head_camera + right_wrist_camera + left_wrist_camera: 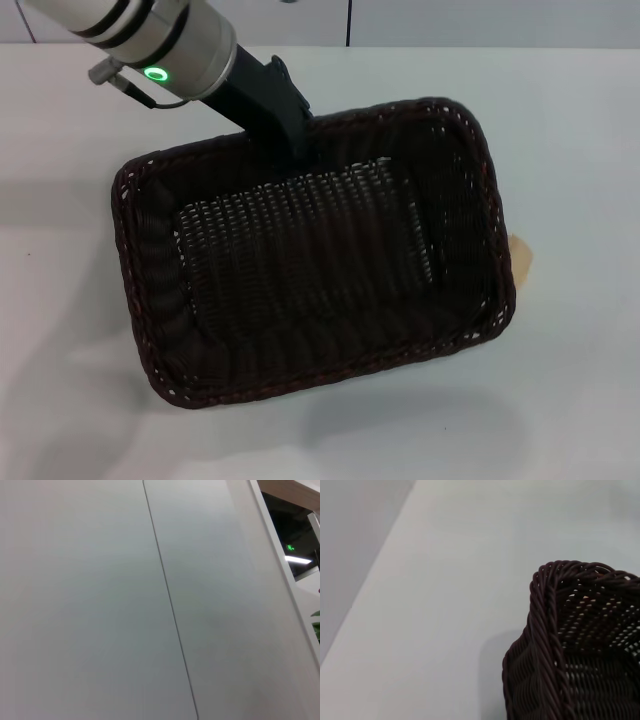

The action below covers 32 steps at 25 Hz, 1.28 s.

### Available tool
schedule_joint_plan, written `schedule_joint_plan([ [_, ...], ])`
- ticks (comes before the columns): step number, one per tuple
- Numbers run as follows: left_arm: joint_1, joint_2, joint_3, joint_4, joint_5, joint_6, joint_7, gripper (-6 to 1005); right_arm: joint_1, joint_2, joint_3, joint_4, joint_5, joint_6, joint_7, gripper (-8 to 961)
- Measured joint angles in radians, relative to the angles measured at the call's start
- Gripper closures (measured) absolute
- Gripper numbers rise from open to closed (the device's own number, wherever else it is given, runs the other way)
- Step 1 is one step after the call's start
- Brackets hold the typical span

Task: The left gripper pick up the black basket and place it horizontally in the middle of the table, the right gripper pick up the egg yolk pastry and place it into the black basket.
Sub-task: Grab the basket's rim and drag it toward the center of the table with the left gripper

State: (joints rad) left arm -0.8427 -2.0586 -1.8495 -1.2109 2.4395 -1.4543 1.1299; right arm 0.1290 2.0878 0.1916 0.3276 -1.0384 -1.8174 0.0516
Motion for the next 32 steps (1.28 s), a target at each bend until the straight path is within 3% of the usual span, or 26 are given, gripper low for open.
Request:
schedule_joint_plan([
  [6,-0.037,0.001,0.000,0.074,0.072,0.013,0.095,833,0.001,0.000,-0.006,0.000,0.000,-0.001,-0.001,126],
  [15,-0.071,-0.001,-0.005,0.103,0.066,-0.029,0.216,836,0.013,0.000,-0.010,-0.001,0.000,-0.001,-0.001,125],
  [18,-0.111,-0.004,-0.003,0.171,0.037,-0.046,0.294,837,0.013,0.000,-0.018,-0.001,0.000,-0.001,-0.001,125],
  [21,-0.111,-0.004,-0.003,0.171,0.037,-0.046,0.294,837,0.013,0.000,-0.020,-0.001,0.000,-0.001,-0.001,125],
  [26,-0.179,-0.004,-0.007,0.208,0.020,-0.043,0.336,836,0.011,0.000,-0.020,-0.001,0.000,-0.001,-0.001,125],
  [32,-0.195,-0.004,0.000,0.254,0.022,-0.002,0.336,838,0.009,0.001,-0.020,-0.001,0.000,0.000,-0.001,125],
])
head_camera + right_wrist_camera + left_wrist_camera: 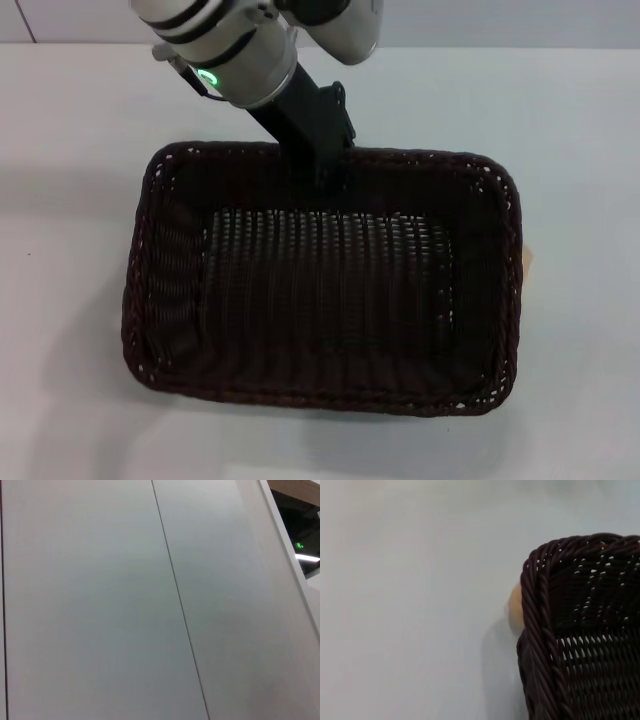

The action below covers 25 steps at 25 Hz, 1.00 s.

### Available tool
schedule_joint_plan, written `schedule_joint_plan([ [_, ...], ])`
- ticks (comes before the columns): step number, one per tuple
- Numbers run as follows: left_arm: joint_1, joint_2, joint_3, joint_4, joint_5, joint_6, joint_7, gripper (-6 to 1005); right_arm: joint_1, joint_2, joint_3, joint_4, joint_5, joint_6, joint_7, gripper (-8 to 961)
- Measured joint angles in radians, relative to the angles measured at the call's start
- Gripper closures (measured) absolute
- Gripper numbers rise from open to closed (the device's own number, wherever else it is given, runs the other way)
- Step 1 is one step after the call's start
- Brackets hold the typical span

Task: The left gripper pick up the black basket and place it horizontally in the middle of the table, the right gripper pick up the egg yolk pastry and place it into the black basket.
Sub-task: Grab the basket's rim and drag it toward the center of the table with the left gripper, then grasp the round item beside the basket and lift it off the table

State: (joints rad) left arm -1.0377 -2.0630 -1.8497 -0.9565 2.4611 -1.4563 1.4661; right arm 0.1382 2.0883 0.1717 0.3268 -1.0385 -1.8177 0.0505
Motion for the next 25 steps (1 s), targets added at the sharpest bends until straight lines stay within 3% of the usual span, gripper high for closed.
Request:
schedule_joint_plan([
  [4,-0.014,-0.004,0.020,0.065,0.005,0.057,-0.005,839,0.001,0.000,-0.001,0.000,0.000,0.000,0.000,125],
  [11,-0.012,-0.007,0.027,0.072,-0.002,0.122,-0.047,822,0.004,-0.002,-0.011,0.000,0.000,-0.006,0.000,125],
  [18,-0.009,-0.006,0.036,0.072,-0.002,0.139,-0.045,665,0.004,-0.002,-0.013,-0.004,0.000,-0.011,0.000,125],
  [23,0.004,-0.006,0.037,0.056,-0.002,0.179,-0.046,466,0.005,-0.002,-0.013,-0.005,0.000,-0.003,0.000,126],
  [24,0.057,-0.006,0.042,-0.018,0.004,0.328,-0.074,426,0.005,-0.002,-0.013,-0.005,0.000,0.002,0.000,126],
  [25,0.057,-0.006,0.042,-0.018,0.004,0.328,-0.074,386,0.005,-0.002,-0.013,-0.005,0.000,0.002,0.000,126],
])
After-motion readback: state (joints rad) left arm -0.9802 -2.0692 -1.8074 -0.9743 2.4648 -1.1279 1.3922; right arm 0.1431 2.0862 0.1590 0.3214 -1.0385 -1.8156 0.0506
